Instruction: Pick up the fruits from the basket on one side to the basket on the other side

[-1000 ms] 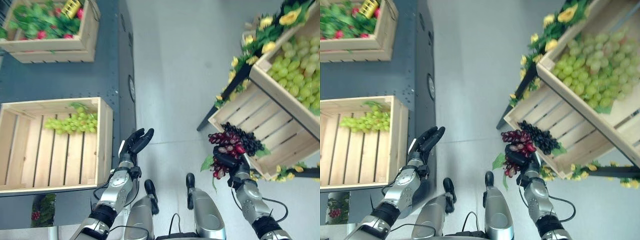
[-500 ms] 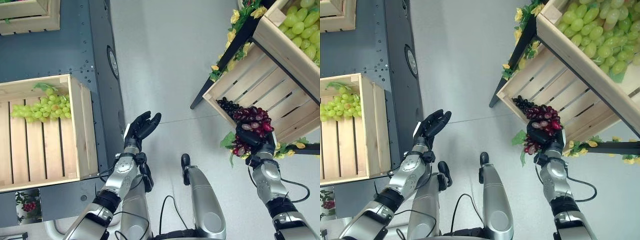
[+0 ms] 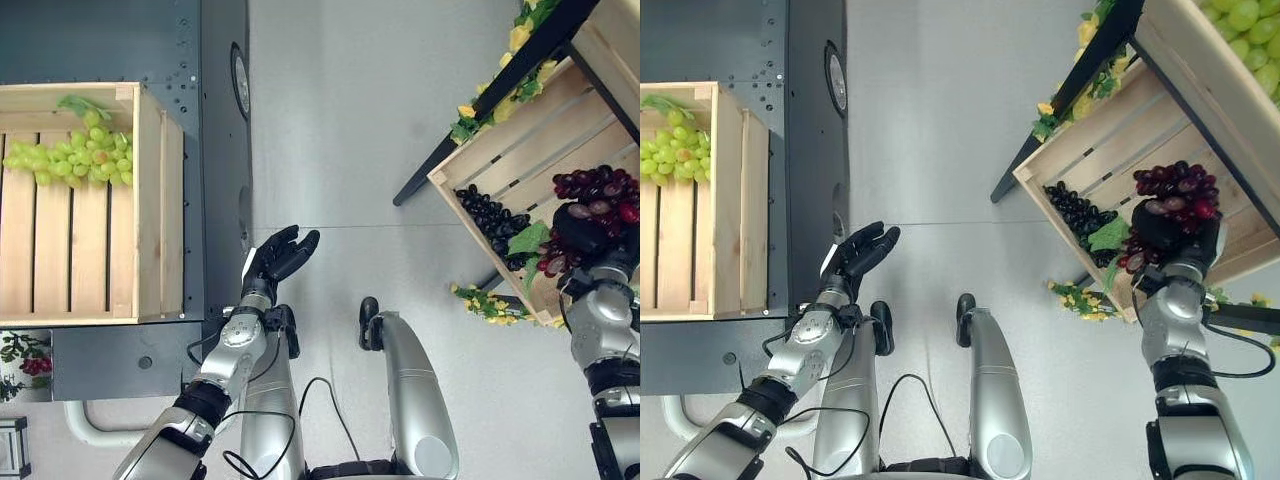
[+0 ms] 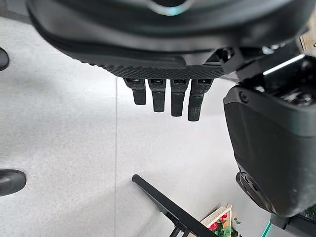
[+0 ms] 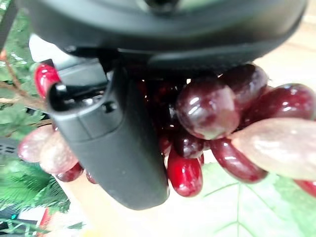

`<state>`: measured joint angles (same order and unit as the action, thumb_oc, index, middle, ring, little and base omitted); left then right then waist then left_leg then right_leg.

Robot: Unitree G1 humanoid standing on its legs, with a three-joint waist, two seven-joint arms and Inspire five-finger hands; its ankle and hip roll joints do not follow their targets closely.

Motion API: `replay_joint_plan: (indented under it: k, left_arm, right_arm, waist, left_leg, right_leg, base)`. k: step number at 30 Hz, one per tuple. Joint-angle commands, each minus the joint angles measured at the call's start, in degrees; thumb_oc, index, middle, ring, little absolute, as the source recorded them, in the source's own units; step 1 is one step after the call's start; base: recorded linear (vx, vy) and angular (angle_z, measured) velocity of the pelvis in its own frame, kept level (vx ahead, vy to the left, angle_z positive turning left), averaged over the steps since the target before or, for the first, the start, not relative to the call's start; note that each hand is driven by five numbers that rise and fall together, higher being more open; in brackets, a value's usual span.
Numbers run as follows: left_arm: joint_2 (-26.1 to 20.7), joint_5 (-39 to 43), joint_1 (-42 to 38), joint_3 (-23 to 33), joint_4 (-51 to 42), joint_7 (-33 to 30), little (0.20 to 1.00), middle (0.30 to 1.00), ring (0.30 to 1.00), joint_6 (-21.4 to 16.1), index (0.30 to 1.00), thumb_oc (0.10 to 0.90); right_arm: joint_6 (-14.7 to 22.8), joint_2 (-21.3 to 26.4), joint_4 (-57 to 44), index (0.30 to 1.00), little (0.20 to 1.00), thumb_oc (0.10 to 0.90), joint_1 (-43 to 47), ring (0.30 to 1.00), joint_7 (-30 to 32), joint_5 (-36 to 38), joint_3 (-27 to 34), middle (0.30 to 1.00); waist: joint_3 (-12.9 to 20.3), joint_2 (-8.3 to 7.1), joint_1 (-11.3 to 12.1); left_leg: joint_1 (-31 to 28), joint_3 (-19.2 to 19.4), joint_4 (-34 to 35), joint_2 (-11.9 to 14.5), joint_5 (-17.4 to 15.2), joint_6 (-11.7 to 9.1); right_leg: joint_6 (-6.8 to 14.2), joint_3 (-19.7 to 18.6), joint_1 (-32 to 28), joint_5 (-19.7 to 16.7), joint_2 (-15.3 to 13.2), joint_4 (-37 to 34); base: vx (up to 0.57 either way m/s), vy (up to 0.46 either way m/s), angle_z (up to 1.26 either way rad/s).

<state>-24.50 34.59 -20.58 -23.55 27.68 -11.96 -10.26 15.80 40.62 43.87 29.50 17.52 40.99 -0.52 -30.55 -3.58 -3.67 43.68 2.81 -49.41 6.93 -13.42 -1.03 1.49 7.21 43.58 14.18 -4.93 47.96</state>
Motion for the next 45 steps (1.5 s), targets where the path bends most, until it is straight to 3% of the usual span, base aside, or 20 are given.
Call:
replay_joint_plan:
  k: [1, 2, 9, 26, 27, 45]
  left_arm:
    - [-1.4, -0.3, -0.9, -2.1, -8.0, 1.7, 0.9, 0.9, 0.9, -3.4, 0.9, 0.8]
    - [-1.8, -0.3, -1.0, -2.2, -8.0, 1.9, 0.9, 0.9, 0.9, -3.5, 0.9, 0.8]
    - [-3.7, 0.2, -1.4, -3.1, -9.8, 1.8, 0.9, 0.9, 0.9, -3.0, 0.9, 0.8]
    - [-5.4, 1.2, -0.7, -3.4, -10.4, 3.1, 0.9, 0.9, 0.9, -4.1, 0.9, 0.8]
    - [-5.5, 1.4, -0.6, -3.5, -10.3, 3.1, 0.9, 0.9, 0.9, -4.5, 0.9, 0.8]
    - [-6.0, 2.0, 0.0, -3.9, -11.4, 2.5, 0.9, 0.9, 0.9, -5.3, 0.9, 0.8]
  right_arm:
    - [1.8, 9.9, 0.0, 0.3, 0.3, 0.4, 4.5, 0.3, 6.4, -1.2, 2.6, 0.3]
    - [-0.4, 11.1, 0.8, 0.3, 0.3, 0.4, 5.6, 0.3, 6.8, -2.9, 2.0, 0.3]
    - [-6.2, 15.0, 5.9, 0.3, 0.3, 0.4, 7.9, 0.3, 5.9, -3.0, 0.6, 0.3]
    - [-10.7, 17.8, 9.9, 0.3, 0.3, 0.4, 10.1, 0.3, 2.6, -6.2, -2.7, 0.3]
    - [-11.1, 18.0, 10.7, 0.9, 0.9, 0.8, 10.6, 0.9, 3.7, -6.3, -3.0, 0.9]
    - [-15.5, 19.3, 14.3, 0.9, 0.9, 0.8, 13.5, 0.9, 4.3, -7.8, -3.7, 0.9]
  waist:
    - [0.8, -1.64, 1.1]
    - [0.8, -1.85, 1.3]
    - [0.8, -2.3, 1.9]
    - [0.8, -1.01, 1.9]
    - [0.8, -0.79, 2.0]
    - [0.8, -0.05, 2.3]
  left_leg:
    - [-3.5, 5.9, -2.6, -4.7, -8.1, 5.1]
    - [-3.1, 5.7, -2.9, -4.6, -8.1, 5.1]
    - [-1.3, 5.2, -4.2, -4.3, -8.5, 5.2]
    - [0.0, 6.4, -3.2, -4.1, -8.1, 5.0]
    - [0.0, 6.6, -2.8, -4.1, -8.0, 5.0]
    - [0.3, 7.1, -1.3, -4.3, -7.7, 4.9]
  right_leg:
    - [-2.6, 3.7, -4.3, -2.2, 3.1, -2.1]
    - [-2.7, 3.9, -4.0, -2.2, 3.1, -2.0]
    - [-2.5, 4.6, -2.6, -2.3, 2.9, -1.1]
    - [-2.2, 4.9, -0.4, -2.1, 2.1, -0.5]
    - [-2.2, 4.9, -0.1, -2.0, 2.0, -0.4]
    - [-2.2, 5.0, 0.7, -2.0, 1.9, -0.8]
  base:
    - [0.01, -0.048, 0.1]
    - [0.01, -0.037, 0.07]
    - [0.01, -0.025, 0.06]
    - [-0.01, 0.002, 0.01]
    - [-0.04, 0.02, 0.01]
    - [-0.01, 0.004, 0.0]
